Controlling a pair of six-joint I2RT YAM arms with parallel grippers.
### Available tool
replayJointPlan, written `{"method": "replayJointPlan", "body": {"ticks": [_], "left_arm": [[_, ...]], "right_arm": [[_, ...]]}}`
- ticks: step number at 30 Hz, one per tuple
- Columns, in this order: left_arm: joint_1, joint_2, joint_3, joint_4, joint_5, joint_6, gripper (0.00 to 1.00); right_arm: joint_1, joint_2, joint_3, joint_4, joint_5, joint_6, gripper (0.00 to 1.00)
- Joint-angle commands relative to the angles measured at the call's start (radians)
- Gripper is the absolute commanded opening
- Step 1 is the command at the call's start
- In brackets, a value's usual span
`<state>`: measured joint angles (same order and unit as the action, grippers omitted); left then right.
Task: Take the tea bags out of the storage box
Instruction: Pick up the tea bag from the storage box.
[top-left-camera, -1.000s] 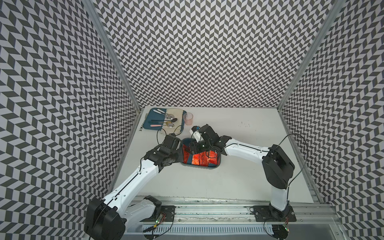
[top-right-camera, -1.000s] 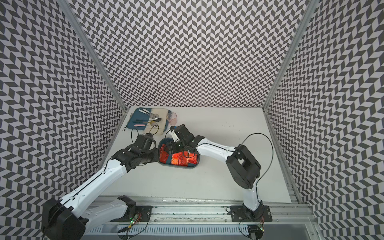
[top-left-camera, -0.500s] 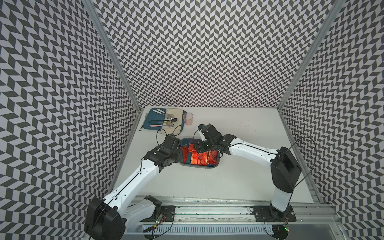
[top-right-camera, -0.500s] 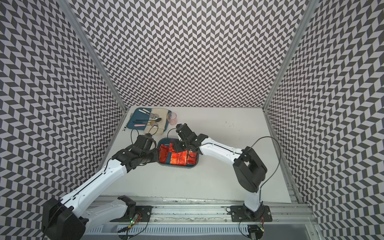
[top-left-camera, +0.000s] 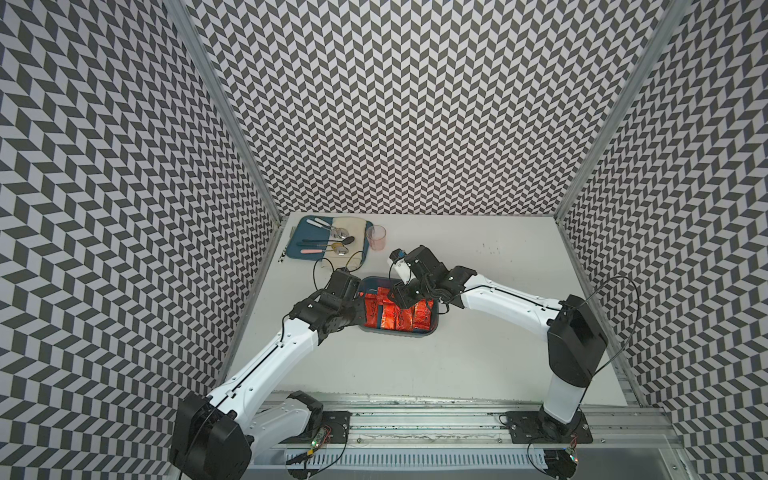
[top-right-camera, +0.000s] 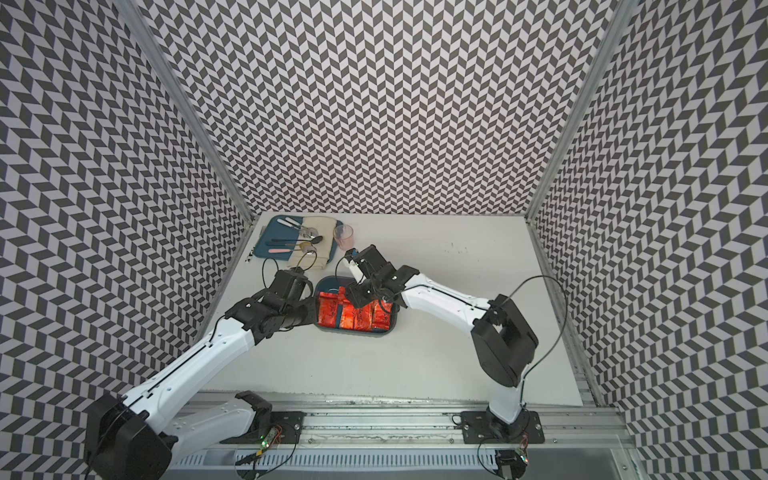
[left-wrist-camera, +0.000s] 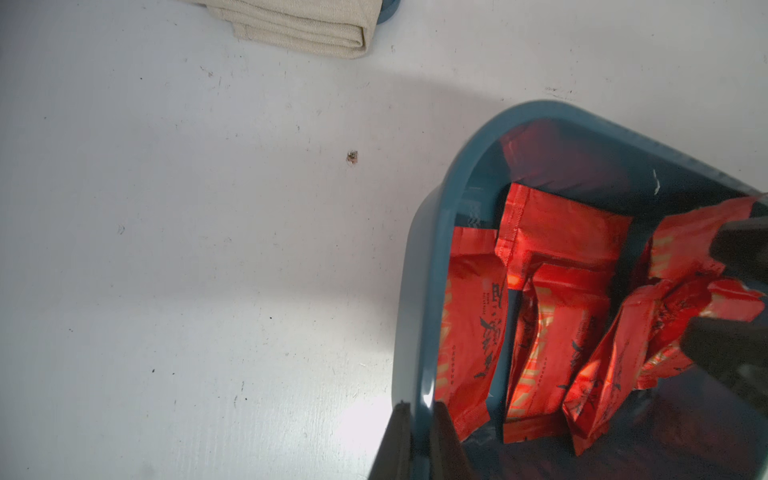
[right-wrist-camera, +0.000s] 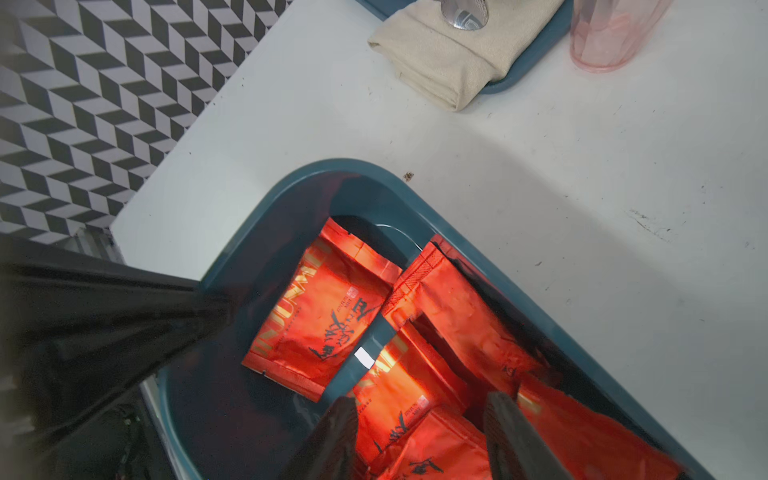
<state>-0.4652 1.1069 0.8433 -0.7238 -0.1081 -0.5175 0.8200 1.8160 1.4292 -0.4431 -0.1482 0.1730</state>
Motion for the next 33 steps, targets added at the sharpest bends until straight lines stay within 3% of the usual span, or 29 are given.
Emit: {"method": "replayJointPlan", "body": {"ticks": [1,6,14,20,27,30,33], "left_arm": [[-0.007,-0.007,-0.001,0.042,0.008,-0.008,0.00],[-0.005,-0.011,-0.004,0.046,0.014,-0.004,0.00],[-0.007,-0.011,-0.004,0.049,0.018,-0.004,0.00],[-0.006,-0.012,-0.006,0.049,0.013,-0.003,0.00],[-0.007,-0.005,-0.005,0.047,0.008,-0.006,0.00],[-0.006,-0.009,-0.006,0.049,0.005,-0.008,0.00],[-0.007,-0.007,-0.006,0.047,0.007,-0.008,0.00]], "right_arm": [[-0.060,-0.031,-0.023,0.010,-0.028,-0.074,0.54],[-0.090,-0.010,-0.059,0.066,-0.191,-0.126,0.58],[-0.082,0.060,-0.028,0.057,-0.220,-0.119,0.61],[-0.029,0.069,0.012,-0.022,-0.074,-0.030,0.61],[0.054,0.050,0.028,-0.052,0.036,0.164,0.73],[0.100,0.097,0.081,-0.125,0.143,0.190,0.72],[0.134,0.134,0.114,-0.178,0.218,0.207,0.65]]}}
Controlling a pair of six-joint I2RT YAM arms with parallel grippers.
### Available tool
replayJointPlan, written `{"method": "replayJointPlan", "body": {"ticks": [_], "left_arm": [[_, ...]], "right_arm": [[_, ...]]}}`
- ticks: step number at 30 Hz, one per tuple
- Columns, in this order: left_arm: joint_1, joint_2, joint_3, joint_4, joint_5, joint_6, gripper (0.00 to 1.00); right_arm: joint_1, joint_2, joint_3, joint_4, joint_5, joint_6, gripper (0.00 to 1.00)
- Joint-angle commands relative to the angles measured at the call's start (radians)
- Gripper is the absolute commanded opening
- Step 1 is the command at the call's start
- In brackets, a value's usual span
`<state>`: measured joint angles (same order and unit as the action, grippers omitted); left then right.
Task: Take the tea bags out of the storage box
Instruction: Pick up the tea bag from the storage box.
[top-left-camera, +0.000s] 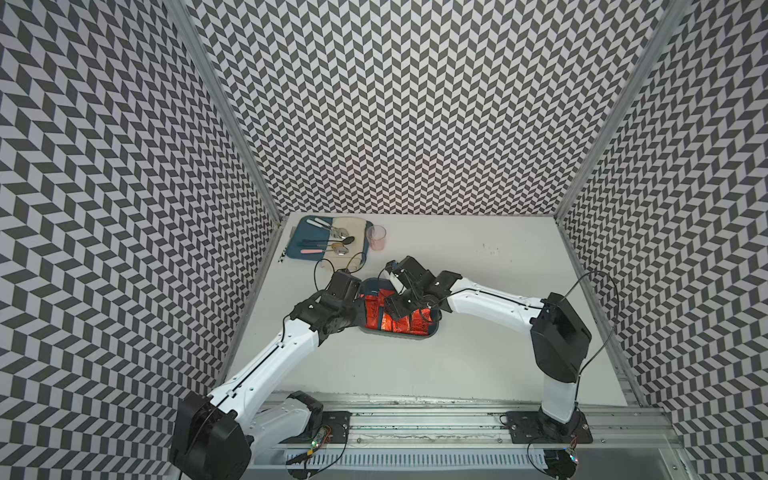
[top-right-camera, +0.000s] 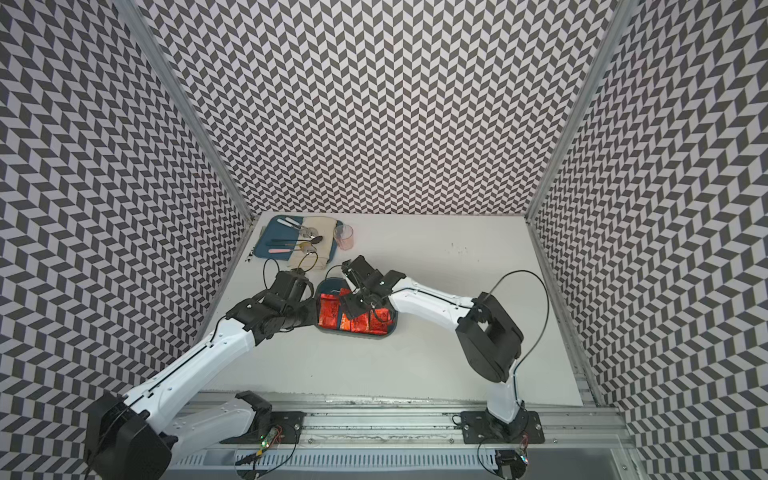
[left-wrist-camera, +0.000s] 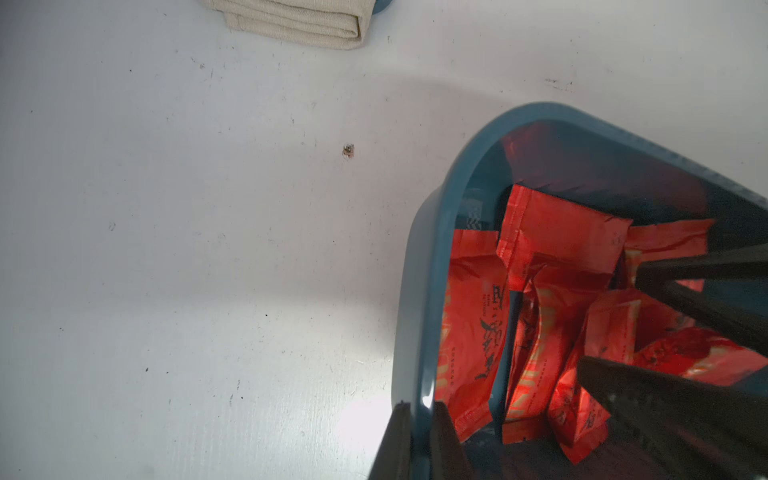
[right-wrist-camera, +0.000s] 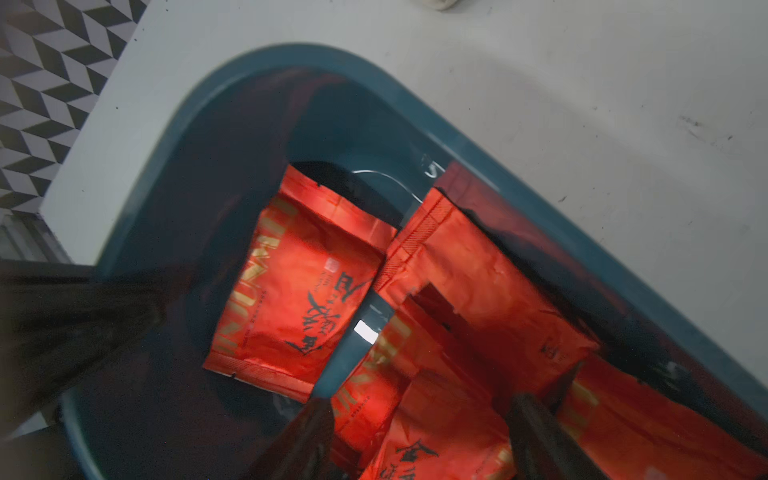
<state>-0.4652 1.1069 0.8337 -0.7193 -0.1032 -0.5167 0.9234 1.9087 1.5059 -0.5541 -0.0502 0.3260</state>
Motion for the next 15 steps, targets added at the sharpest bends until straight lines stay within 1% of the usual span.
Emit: {"method": "replayJointPlan", "body": {"ticks": [1,5,10,13,15], "left_arm": [[-0.006,-0.007,0.002,0.043,0.001,-0.008,0.00],[-0.007,-0.009,0.002,0.044,0.001,-0.008,0.00],[-0.006,-0.009,0.003,0.044,0.003,-0.008,0.00],[-0.007,-0.009,0.001,0.044,0.003,-0.008,0.00],[-0.006,-0.012,0.001,0.046,0.003,-0.007,0.00]], "right_arm": [[0.037,0.049,0.048,-0.077,0.143,0.059,0.64],[0.057,0.064,0.073,-0.106,0.225,0.071,0.64],[0.059,0.098,0.113,-0.155,0.269,0.068,0.63],[0.060,0.090,0.109,-0.158,0.300,0.078,0.59],[0.059,0.087,0.107,-0.158,0.305,0.080,0.55]]}}
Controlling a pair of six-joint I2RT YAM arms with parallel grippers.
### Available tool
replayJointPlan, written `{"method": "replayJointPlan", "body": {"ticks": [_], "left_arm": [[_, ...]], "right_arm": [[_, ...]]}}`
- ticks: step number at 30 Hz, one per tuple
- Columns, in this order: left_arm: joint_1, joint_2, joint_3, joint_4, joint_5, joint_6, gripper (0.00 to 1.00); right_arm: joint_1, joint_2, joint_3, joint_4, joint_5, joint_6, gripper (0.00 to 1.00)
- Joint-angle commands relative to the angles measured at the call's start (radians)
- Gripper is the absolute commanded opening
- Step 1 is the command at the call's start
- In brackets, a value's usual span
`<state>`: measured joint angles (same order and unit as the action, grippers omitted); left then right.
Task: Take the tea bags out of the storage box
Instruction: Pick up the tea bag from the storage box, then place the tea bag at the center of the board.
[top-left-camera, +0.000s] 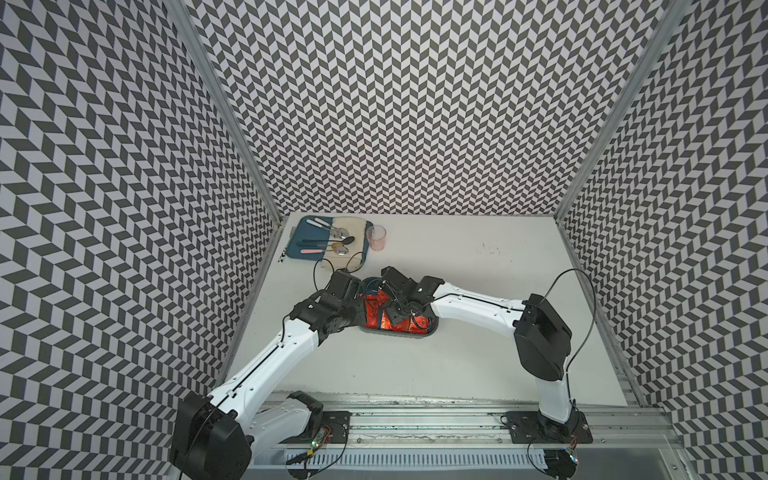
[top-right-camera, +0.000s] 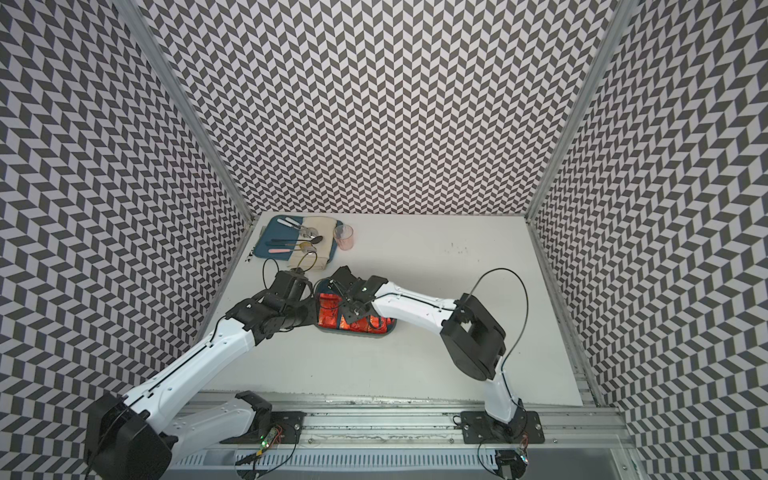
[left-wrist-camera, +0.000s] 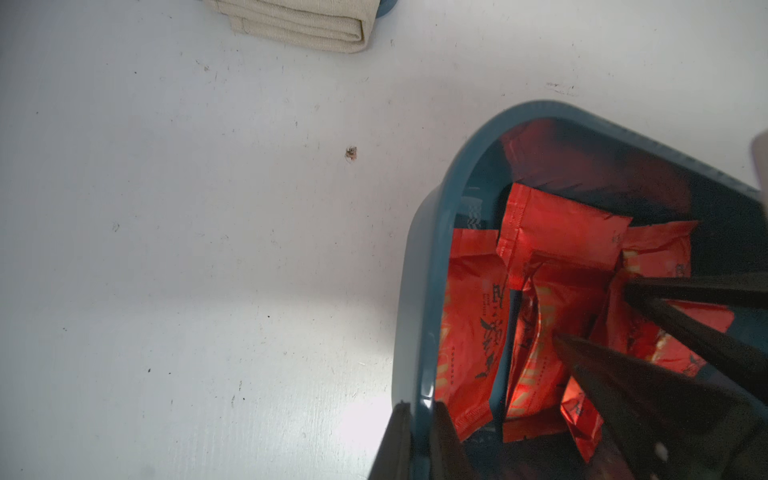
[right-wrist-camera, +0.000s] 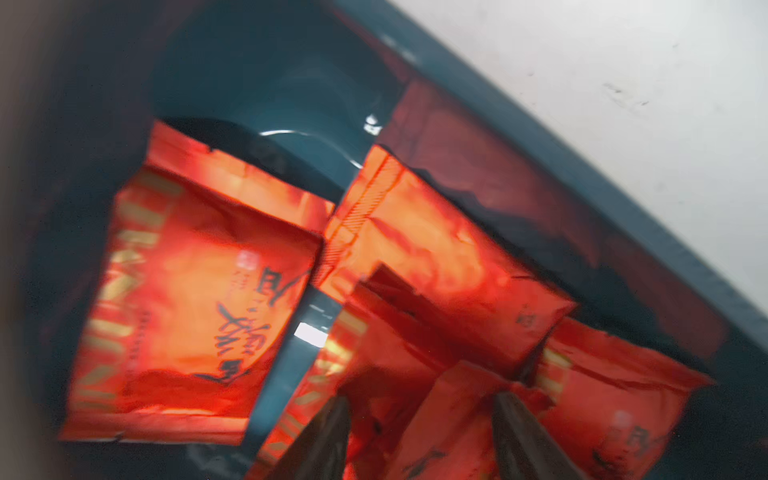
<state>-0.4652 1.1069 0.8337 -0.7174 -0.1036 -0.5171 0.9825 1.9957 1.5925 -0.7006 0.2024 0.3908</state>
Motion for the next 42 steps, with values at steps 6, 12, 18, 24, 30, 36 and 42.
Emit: {"method": "replayJointPlan", "body": {"ticks": [6,12,18,24,30,36,42], "left_arm": [[-0.006,-0.009,0.001,0.044,0.005,-0.007,0.00],[-0.007,-0.014,-0.001,0.045,0.005,-0.006,0.00],[-0.007,-0.009,0.002,0.044,0.002,-0.007,0.00],[-0.005,-0.005,0.002,0.036,-0.023,-0.018,0.00],[-0.001,0.026,0.017,-0.003,-0.109,-0.056,0.00],[0.040,0.003,0.027,-0.025,-0.151,-0.075,0.00],[0.164,-0.093,0.018,-0.013,-0.163,-0.078,0.00]], "right_arm": [[0.001,0.003,0.012,-0.007,0.008,0.017,0.37],[0.000,-0.040,0.006,0.015,-0.023,0.021,0.24],[-0.003,-0.083,0.024,0.015,-0.036,0.020,0.04],[-0.006,-0.155,0.035,0.047,-0.075,0.014,0.01],[-0.073,-0.319,-0.086,0.262,-0.238,-0.005,0.01],[-0.300,-0.542,-0.443,0.684,-0.509,0.032,0.01],[-0.473,-0.606,-0.753,1.048,-0.624,0.136,0.01]]}}
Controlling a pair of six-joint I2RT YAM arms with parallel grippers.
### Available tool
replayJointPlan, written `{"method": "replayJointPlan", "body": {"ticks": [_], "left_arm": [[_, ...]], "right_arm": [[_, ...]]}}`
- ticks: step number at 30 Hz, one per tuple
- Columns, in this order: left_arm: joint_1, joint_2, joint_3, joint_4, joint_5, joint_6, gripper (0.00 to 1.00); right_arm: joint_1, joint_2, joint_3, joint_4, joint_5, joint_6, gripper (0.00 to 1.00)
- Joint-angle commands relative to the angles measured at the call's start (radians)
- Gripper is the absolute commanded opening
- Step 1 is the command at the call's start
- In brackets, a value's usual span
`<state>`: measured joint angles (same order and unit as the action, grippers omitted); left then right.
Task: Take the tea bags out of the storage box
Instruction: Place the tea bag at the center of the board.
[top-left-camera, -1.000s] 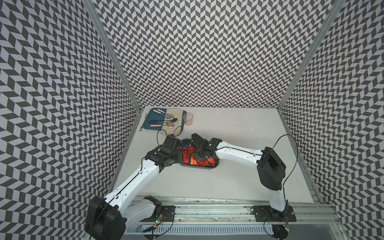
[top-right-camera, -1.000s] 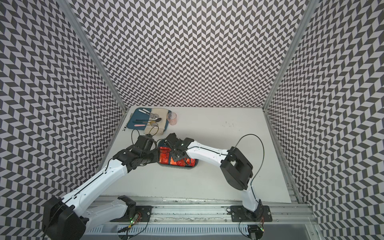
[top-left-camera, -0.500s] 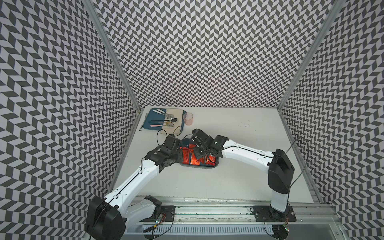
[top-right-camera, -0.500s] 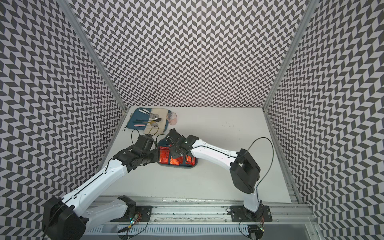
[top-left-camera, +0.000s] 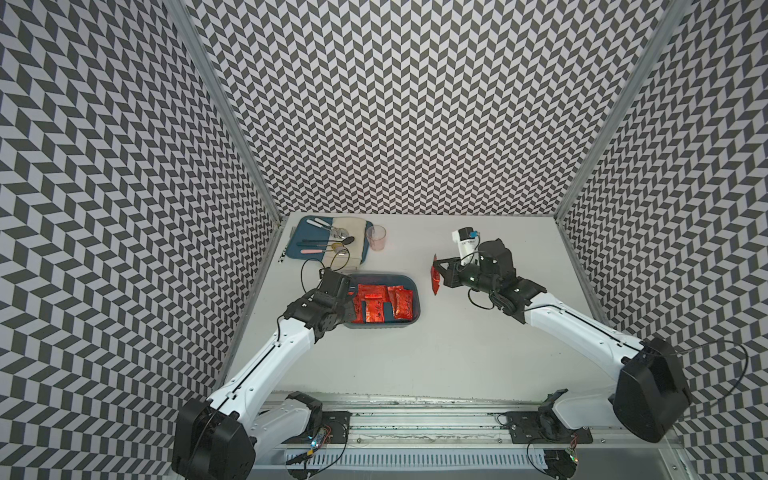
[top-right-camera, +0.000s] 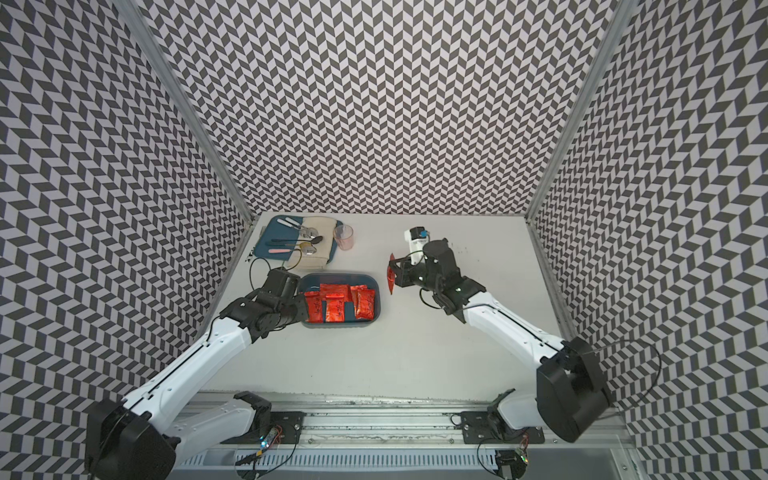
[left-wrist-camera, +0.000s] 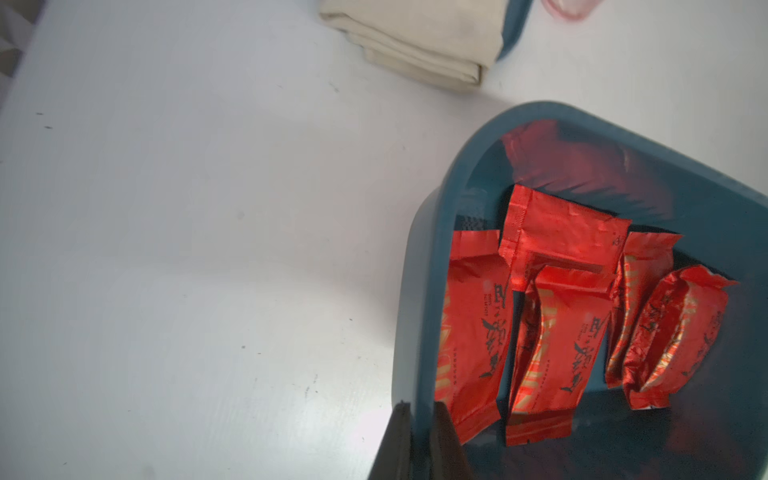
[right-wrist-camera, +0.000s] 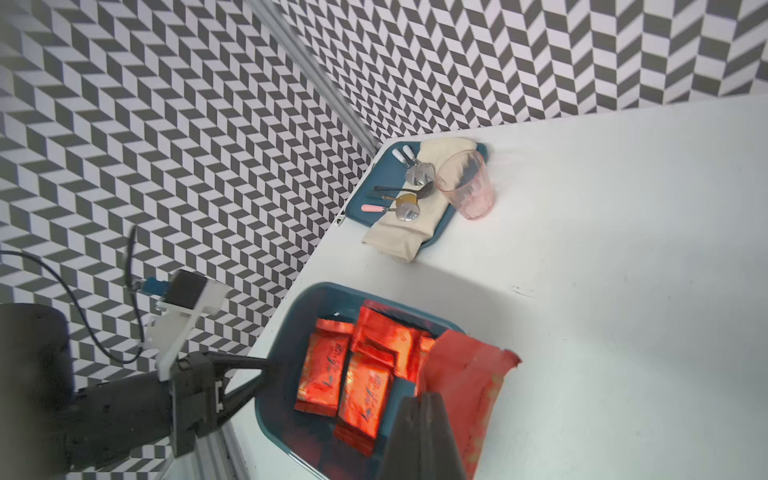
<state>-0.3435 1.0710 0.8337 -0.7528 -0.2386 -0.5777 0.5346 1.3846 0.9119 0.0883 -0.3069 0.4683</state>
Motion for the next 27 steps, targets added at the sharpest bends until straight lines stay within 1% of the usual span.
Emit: {"method": "replayJointPlan", "body": {"ticks": [1,4,5,8,10,13,17,24,27], "left_arm": [[0.059,-0.073,0.015,0.028,-0.025,-0.016,0.00],[0.086,-0.104,0.012,0.033,-0.027,-0.013,0.00],[0.090,-0.110,0.012,0.033,-0.029,-0.015,0.00],[0.116,-0.130,0.012,0.035,-0.034,-0.016,0.00],[0.146,-0.142,0.009,0.041,-0.028,-0.011,0.00],[0.198,-0.152,0.006,0.050,-0.012,-0.006,0.00],[0.244,-0.161,0.000,0.062,0.007,0.002,0.00],[0.262,-0.163,-0.007,0.076,0.032,0.012,0.00],[0.271,-0.165,-0.010,0.084,0.049,0.020,0.00]], "right_arm": [[-0.040,0.026,-0.091,0.285,-0.151,0.061,0.01],[-0.050,0.120,-0.084,0.307,-0.251,0.042,0.00],[-0.051,0.151,-0.081,0.324,-0.273,0.054,0.00],[-0.049,0.228,-0.081,0.416,-0.303,0.102,0.00],[-0.049,0.277,-0.073,0.469,-0.301,0.118,0.00],[-0.048,0.361,-0.020,0.491,-0.309,0.130,0.00],[-0.049,0.454,0.035,0.554,-0.316,0.164,0.00],[-0.048,0.640,0.164,0.503,-0.298,0.141,0.01],[-0.050,0.679,0.183,0.488,-0.288,0.133,0.05]]}}
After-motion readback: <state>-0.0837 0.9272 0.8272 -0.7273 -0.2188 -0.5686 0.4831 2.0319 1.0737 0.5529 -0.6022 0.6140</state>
